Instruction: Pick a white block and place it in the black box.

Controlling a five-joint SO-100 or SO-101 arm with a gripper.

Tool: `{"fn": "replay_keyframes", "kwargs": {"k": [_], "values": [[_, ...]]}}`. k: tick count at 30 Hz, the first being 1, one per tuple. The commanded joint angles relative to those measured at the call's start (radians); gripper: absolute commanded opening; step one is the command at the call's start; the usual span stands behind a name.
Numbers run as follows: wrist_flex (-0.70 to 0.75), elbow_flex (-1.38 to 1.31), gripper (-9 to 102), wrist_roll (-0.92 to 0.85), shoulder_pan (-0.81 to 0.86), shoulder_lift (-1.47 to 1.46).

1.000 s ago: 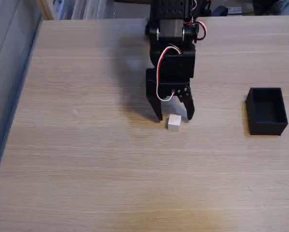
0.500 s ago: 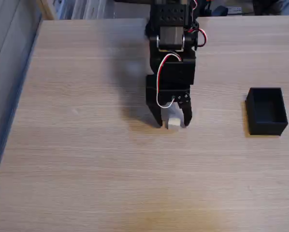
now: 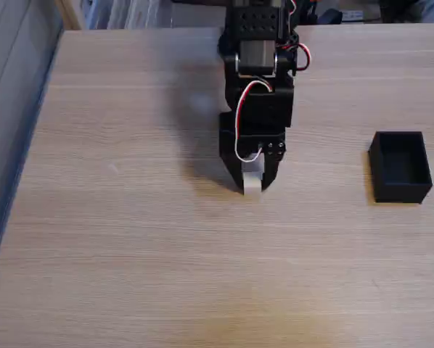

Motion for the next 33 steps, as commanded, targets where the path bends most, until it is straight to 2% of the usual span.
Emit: {"fn": "replay_keyframes", "kwargs": {"k": [1,12,20,25,33], "values": [[0.002,0.008,0,-0.044,-0.006,0.094],[0.005,0.163,0,-0.044,-0.186,0.483],[0.127,0.21,0,0.025,-0.434,0.715],[0.158,0.184,0,0.057,-0.551,0.718],[0.107,0.121,0,0.04,-0.632,0.566]]}}
